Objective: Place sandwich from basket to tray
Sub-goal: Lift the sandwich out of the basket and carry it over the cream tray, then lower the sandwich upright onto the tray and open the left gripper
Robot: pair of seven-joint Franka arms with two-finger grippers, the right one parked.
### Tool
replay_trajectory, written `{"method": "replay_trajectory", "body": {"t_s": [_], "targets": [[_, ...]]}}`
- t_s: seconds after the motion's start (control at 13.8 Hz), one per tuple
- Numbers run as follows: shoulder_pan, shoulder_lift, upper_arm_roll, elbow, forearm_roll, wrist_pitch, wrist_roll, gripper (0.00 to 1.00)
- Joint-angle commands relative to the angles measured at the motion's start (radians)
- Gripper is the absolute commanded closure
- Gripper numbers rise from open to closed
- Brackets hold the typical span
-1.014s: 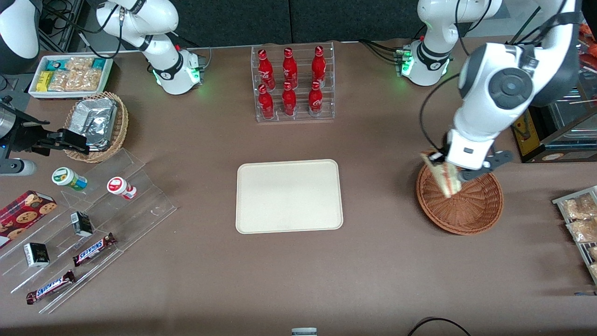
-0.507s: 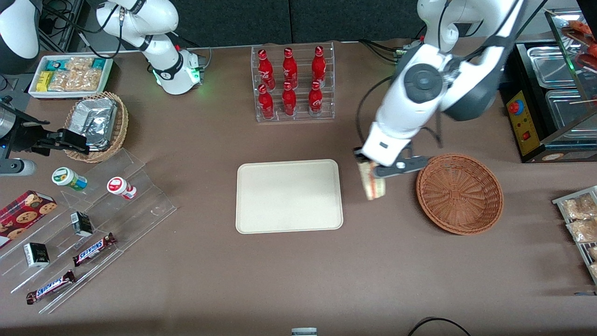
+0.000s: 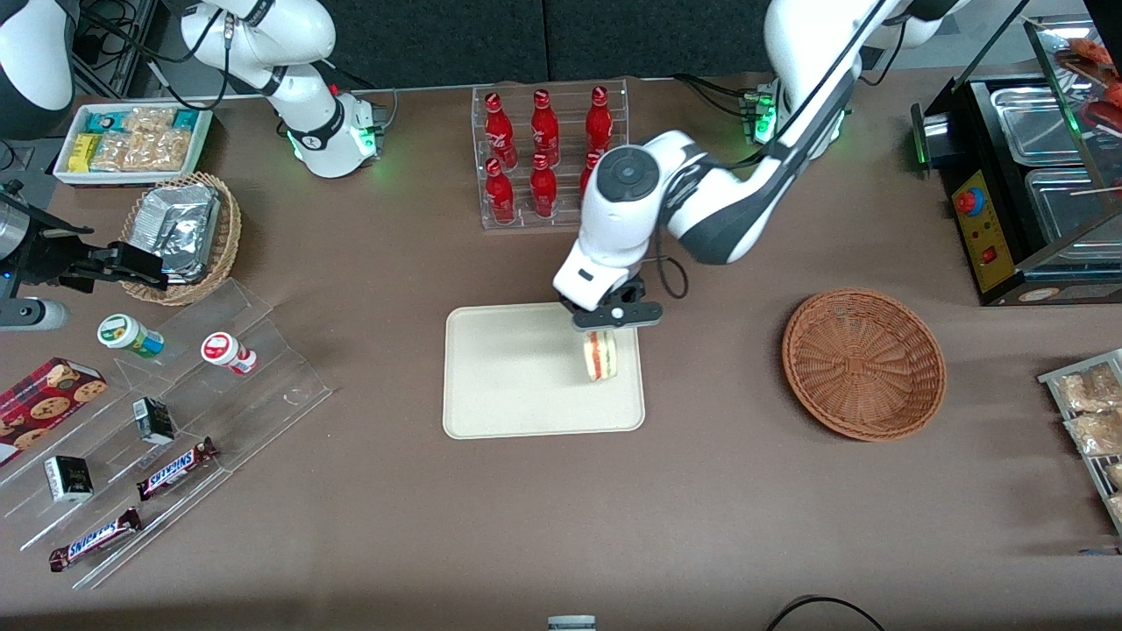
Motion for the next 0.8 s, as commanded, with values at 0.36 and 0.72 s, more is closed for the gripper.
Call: {"method": "replay_trajectory", "body": {"t_s": [0.36, 0.72], "targets": [[-0.093, 0.234, 0.017, 0.181, 0.213, 0.008, -0.117, 0.97], [-0.106, 0.279, 0.017, 0.186, 0.248, 0.011, -0.12, 0.95]]}}
